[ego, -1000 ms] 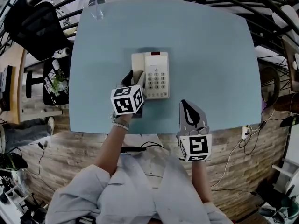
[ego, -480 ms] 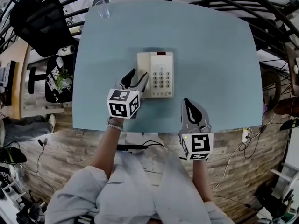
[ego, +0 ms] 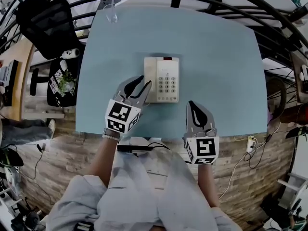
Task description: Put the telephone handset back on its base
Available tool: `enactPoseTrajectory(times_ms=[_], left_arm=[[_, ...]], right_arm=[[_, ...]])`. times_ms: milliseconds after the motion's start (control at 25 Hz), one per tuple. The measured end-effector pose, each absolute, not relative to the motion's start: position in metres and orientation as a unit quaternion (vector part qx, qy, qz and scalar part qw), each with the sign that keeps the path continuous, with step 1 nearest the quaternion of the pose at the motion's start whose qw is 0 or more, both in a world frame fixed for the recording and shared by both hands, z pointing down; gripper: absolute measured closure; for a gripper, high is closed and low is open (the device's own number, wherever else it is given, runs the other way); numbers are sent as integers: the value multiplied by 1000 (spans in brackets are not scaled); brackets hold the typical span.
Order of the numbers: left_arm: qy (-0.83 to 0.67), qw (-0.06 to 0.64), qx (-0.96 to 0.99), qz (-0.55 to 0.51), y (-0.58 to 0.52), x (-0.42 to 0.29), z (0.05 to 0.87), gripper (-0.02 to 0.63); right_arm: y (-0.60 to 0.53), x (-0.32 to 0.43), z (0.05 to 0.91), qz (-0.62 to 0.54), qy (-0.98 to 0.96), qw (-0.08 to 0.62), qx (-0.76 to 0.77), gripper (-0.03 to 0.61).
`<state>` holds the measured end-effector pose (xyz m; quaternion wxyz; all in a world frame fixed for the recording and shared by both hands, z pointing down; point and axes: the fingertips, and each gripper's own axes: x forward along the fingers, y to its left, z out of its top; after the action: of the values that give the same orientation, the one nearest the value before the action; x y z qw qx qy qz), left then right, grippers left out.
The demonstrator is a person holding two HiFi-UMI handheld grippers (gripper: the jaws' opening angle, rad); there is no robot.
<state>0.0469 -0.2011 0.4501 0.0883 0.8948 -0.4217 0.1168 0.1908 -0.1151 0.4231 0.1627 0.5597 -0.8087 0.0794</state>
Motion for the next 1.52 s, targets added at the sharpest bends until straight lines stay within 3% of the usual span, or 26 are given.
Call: enactPoseTrajectory(times_ms=[120, 280, 1000, 1520], left_arm=[[-415, 59, 902, 104, -191, 46, 433, 571], [-413, 34, 906, 91, -182, 43, 414, 607], [-414, -15, 906, 84, -152, 29, 379, 611], [-409, 4, 907, 103, -148, 28, 395, 611]], right_arm=[[-114, 189, 416, 70, -811, 159, 559, 572], [-113, 189, 408, 61, -812, 154, 559, 572], [-111, 191, 388, 39, -818, 141, 556, 572], [-107, 188, 390, 39, -821, 145, 550, 572]])
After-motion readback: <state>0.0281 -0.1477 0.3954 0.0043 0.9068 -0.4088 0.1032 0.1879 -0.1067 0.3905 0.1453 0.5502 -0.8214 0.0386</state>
